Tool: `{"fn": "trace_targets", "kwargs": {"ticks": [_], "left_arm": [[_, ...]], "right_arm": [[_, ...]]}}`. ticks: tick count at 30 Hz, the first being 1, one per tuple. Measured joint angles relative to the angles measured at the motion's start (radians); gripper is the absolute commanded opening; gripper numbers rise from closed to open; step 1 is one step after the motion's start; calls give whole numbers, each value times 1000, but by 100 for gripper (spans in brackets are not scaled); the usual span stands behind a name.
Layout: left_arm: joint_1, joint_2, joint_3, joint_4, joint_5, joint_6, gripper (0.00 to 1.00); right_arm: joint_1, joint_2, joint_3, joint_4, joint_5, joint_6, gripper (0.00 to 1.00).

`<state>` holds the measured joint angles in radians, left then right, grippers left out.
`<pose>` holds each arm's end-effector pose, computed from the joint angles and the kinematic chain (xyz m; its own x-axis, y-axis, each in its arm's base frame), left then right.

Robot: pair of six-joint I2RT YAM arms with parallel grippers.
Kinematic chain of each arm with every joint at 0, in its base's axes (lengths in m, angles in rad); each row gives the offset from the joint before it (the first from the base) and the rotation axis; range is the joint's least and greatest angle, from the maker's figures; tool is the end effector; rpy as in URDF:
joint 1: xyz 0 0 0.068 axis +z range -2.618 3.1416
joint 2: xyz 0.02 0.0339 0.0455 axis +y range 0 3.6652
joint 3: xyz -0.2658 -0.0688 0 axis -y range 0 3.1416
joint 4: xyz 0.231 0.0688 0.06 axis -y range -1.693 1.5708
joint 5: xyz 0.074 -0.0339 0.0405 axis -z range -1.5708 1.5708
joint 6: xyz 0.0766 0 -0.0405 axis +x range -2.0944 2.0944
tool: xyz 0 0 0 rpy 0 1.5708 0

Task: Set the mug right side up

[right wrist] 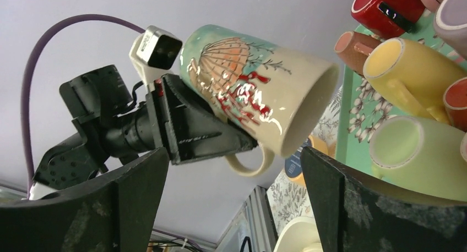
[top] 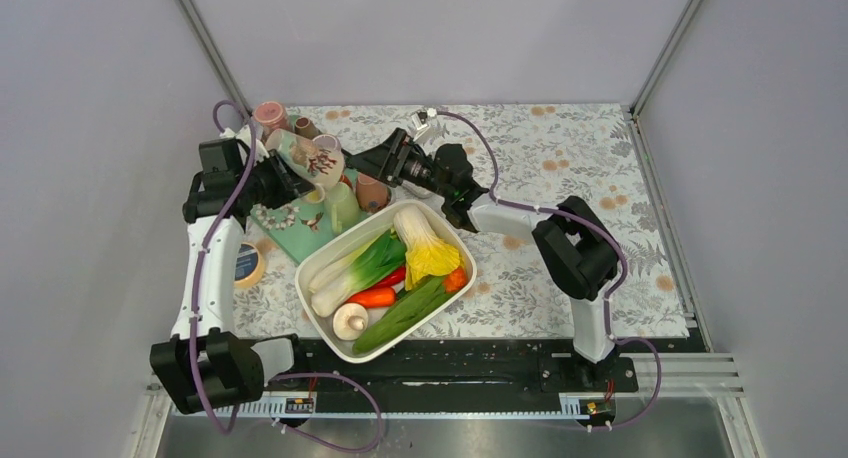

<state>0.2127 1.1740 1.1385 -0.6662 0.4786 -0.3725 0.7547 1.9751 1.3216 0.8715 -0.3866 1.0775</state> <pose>0.2603 0.0201 0.3188 -0.6446 -0.4697 -0.6032 -0.0839 0.8277 -0.5549 0.3342 0.3540 0.2964 -0.7205 0.4423 -0.5341 -0.5662 0.0696 0.8213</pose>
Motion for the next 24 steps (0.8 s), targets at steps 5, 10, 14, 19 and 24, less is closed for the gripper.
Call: {"fn": "trace_targets", "kwargs": {"ticks": [5,10,14,19,24], "left_arm": [[-70,0,0,2,79,-50,0],[-119,2,0,5,103,-78,0],[-155,13,0,17,129,-102,0],[-161,23,0,62,171,-145,0],[-164,40,1,76,208,-159,64]], "right_arm": [[3,48,44,-22,2,47,99],[4,56,51,-29,-2,83,85],[4,64,70,12,-28,121,50],[1,79,72,140,-91,179,0],[-12,58,53,171,-97,132,0]]}}
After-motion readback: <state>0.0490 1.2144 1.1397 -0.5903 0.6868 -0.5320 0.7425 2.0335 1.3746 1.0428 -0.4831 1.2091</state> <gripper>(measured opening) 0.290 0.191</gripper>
